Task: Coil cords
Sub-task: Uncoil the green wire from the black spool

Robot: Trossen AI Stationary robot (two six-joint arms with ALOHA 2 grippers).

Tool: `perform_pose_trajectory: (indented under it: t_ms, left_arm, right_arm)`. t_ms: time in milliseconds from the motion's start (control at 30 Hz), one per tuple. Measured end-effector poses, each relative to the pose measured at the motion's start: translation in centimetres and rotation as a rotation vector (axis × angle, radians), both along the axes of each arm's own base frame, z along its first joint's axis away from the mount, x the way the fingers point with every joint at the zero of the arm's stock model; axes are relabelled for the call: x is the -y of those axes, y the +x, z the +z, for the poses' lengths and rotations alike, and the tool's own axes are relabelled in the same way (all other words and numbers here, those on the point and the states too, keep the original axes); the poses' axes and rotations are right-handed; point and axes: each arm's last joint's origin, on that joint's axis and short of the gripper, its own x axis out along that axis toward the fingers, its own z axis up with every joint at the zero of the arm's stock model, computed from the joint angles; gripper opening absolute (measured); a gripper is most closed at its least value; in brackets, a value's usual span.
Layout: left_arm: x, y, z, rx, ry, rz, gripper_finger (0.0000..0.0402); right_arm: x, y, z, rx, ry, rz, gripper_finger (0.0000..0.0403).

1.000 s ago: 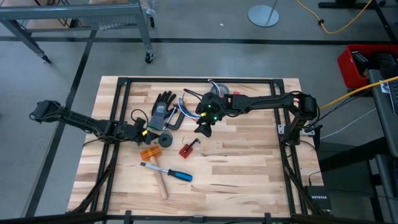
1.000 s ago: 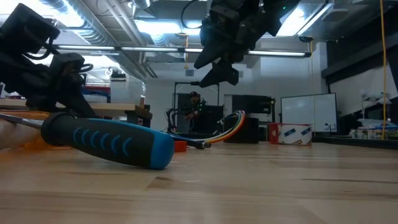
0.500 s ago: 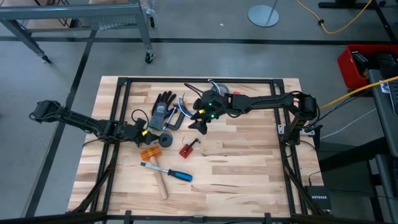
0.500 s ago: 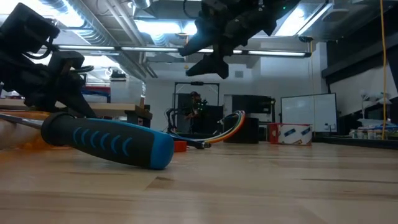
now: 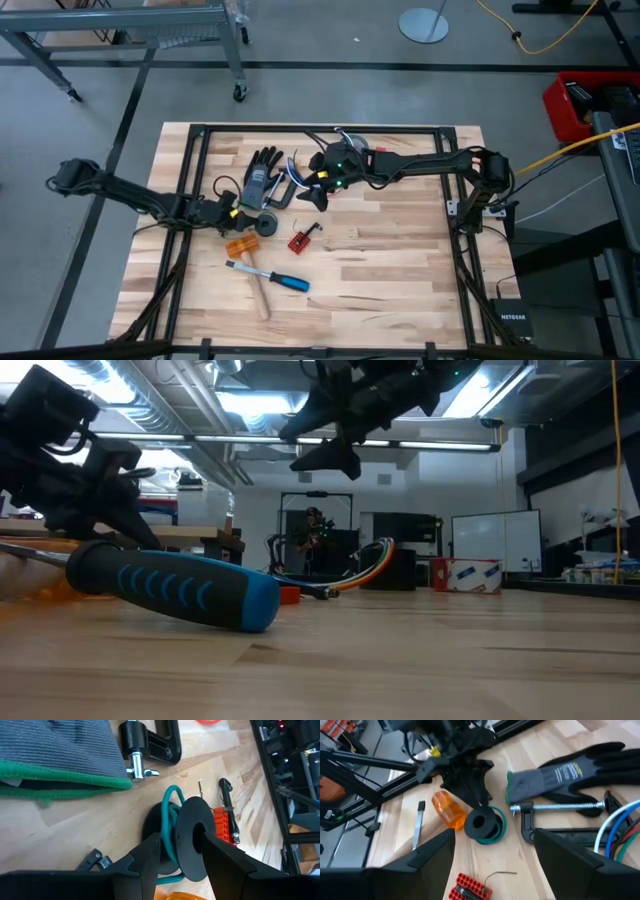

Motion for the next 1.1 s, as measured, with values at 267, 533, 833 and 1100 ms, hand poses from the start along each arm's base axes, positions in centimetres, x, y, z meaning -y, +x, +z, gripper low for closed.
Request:
perform_pose_trajectory:
  t_ms: [267, 533, 833, 1100]
  left_arm:
    - [0.2, 0.7, -0.4, 0.004, -0.032, -0.014, 0.0135]
    - [0.4, 1.3, -0.7, 0.001, -0.034, -0.044, 0.0108]
    - [0.4, 1.6, -0.3, 0.046, 0.029, -0.081, 0.0012]
    - [0.2, 1.9, 0.4, 0.115, 0.187, -0.079, 0.0005]
  right_arm:
    - [0.0, 0.0, 0.0, 0.003, 0.0, 0.001, 0.0275]
    - [0.0, 0.0, 0.0, 0.003, 0.001, 0.002, 0.0275]
    - [-0.1, 0.0, 0.0, 0.005, 0.014, 0.024, 0.0275]
    - [-0.2, 0.0, 0.1, 0.009, 0.028, 0.066, 0.0275]
